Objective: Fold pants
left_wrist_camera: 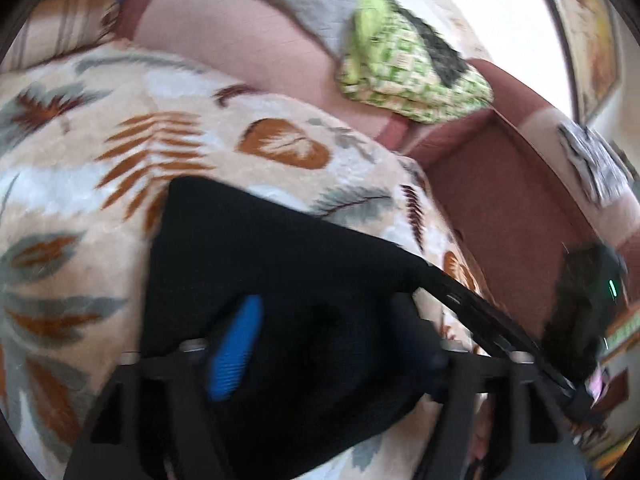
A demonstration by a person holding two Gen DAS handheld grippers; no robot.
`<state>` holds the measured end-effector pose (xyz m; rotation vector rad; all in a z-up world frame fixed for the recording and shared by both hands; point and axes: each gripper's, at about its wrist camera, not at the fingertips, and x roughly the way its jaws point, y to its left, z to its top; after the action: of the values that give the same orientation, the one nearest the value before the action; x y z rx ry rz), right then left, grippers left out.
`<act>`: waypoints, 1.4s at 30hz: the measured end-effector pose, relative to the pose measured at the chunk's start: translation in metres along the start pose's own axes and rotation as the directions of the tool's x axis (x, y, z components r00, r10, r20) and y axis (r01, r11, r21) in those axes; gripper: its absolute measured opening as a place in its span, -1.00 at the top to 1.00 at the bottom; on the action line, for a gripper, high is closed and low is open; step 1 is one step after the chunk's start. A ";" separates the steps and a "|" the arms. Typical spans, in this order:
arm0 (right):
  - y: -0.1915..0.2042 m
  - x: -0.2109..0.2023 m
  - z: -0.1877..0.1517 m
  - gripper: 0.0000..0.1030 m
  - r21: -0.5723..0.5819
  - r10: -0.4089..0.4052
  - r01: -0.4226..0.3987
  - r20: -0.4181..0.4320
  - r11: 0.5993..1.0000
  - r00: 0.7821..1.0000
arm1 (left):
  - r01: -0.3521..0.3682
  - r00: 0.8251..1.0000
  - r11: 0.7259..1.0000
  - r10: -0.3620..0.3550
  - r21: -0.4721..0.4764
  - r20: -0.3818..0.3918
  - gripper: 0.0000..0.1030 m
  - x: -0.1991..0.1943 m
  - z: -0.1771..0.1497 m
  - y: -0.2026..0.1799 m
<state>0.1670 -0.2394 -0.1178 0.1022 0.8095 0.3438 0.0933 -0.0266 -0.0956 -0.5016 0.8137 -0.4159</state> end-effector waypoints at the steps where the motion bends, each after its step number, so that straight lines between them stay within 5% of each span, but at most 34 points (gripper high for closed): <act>1: 0.001 0.012 0.003 0.90 -0.005 -0.001 0.001 -0.022 1.000 1.000 | -0.012 1.000 0.999 0.012 0.031 0.000 -0.67 0.001 -0.003 -0.004; 4: -0.004 0.046 0.000 0.90 0.002 -0.042 0.042 -0.116 0.999 0.992 | -0.071 0.997 0.992 0.069 0.105 0.017 -0.69 0.008 -0.009 -0.015; 8: -0.003 0.047 -0.004 0.90 -0.032 -0.049 0.046 -0.095 0.998 0.994 | -0.050 0.998 0.995 0.046 0.081 0.049 -0.88 0.009 -0.012 -0.016; 17: -0.015 0.043 -0.007 0.87 0.047 0.012 -0.008 -0.090 0.999 0.996 | 0.059 0.998 0.997 -0.057 -0.050 0.040 -0.92 0.006 -0.004 0.001; 31: -0.001 0.039 -0.009 0.76 -0.008 -0.039 0.039 -0.053 0.999 0.998 | 0.043 0.997 0.999 -0.041 -0.021 0.061 -0.92 0.000 -0.007 -0.007; 36: 0.001 0.041 -0.008 0.75 -0.029 -0.055 0.054 -0.063 0.998 0.996 | -0.132 0.986 0.990 0.126 0.043 0.109 -0.93 -0.014 -0.007 -0.019; 39: 0.000 0.038 -0.006 0.74 -0.027 -0.054 0.052 -0.077 0.998 0.996 | -0.289 0.947 0.954 0.273 0.078 0.167 -0.93 -0.024 -0.013 -0.029; 42: 0.008 0.013 -0.003 0.73 -0.052 -0.082 0.083 0.006 0.995 0.997 | -0.370 0.913 0.925 0.345 0.085 0.216 -0.93 -0.036 -0.020 -0.034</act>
<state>0.1710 -0.2275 -0.1276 0.0208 0.7983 0.2862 0.0502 -0.0404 -0.0667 -0.2625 0.6646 -0.0729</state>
